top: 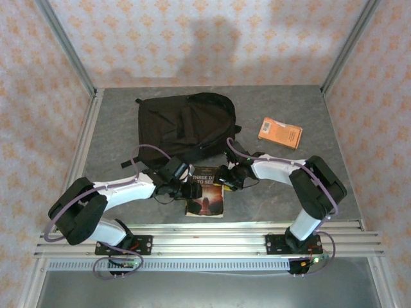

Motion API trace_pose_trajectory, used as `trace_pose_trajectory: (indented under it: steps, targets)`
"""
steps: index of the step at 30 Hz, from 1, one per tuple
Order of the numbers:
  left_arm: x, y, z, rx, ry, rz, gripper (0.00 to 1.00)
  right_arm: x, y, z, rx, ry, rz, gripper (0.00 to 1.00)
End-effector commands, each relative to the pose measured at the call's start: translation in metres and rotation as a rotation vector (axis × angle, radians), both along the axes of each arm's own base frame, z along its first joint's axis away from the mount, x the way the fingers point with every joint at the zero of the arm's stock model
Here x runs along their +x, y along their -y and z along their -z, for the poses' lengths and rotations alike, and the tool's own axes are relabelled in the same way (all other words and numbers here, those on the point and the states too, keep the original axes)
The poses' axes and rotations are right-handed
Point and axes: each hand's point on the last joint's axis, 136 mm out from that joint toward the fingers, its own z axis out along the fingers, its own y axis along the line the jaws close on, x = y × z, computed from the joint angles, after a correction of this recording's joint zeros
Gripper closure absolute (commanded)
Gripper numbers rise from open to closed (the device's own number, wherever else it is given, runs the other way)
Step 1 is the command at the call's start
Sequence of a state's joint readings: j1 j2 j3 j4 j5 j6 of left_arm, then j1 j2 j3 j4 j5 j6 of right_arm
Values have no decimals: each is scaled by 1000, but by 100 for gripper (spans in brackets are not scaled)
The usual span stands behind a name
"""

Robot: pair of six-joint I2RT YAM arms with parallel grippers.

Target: Pack books, pencil case, and school supplies into a backpack

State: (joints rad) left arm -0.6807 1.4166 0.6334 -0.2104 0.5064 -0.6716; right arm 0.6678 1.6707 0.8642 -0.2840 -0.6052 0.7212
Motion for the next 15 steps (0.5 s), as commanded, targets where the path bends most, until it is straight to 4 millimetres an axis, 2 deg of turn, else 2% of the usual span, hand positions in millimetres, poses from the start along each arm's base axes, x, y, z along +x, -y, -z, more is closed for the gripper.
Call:
trace_pose_trajectory:
  steps: [1,5,10,12,15]
  targets:
    - [-3,4,4,3,-4,34,45,-4,-40,-17,153,49,-115,71]
    - [-2,2,5,14,-3,29,45,-2,-30,-24,93,97,-141,86]
    - [-1,-4,1,41,13,17,44,-2,-24,-30,78,138,-153,96]
    - [2,-14,-8,83,54,-3,42,-1,-21,-29,58,154,-153,100]
    - [8,-39,-17,175,98,-82,39,0,-18,-29,45,164,-154,100]
